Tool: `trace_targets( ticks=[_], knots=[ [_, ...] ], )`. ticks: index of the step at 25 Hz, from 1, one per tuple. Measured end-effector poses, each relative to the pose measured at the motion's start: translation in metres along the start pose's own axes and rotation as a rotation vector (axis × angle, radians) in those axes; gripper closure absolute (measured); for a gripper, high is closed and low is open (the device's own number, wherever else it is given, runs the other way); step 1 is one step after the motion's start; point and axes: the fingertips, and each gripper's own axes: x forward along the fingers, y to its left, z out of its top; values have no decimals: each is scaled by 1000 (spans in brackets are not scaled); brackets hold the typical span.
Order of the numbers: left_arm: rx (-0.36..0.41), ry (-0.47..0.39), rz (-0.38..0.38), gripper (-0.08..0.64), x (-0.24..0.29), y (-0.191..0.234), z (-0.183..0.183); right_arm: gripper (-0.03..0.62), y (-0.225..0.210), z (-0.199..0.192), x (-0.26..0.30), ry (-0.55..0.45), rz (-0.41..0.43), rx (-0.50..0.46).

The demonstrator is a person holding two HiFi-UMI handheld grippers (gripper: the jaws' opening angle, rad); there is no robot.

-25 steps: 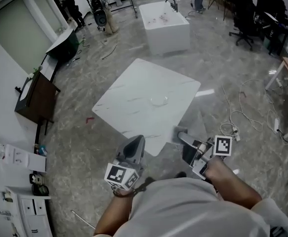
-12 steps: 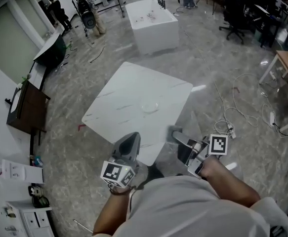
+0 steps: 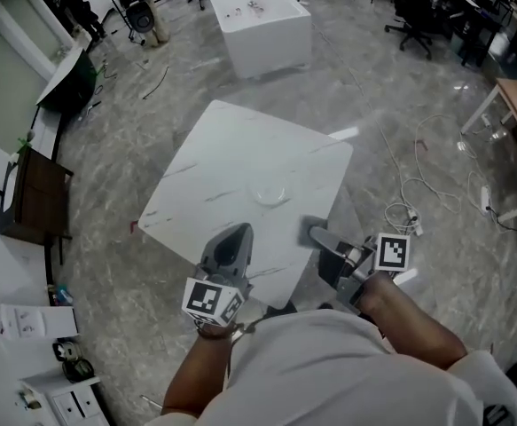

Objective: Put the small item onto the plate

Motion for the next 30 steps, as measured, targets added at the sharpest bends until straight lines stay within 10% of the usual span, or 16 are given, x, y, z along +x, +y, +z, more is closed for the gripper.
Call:
trace_targets(
  ticks=[14, 30],
  knots=[
    [-78, 26, -129, 555, 55, 118, -27, 495, -60, 42, 105, -108, -125, 48],
    [-102, 99, -158, 555, 116, 155, -76, 495, -152, 99, 156, -57, -199, 93]
  ],
)
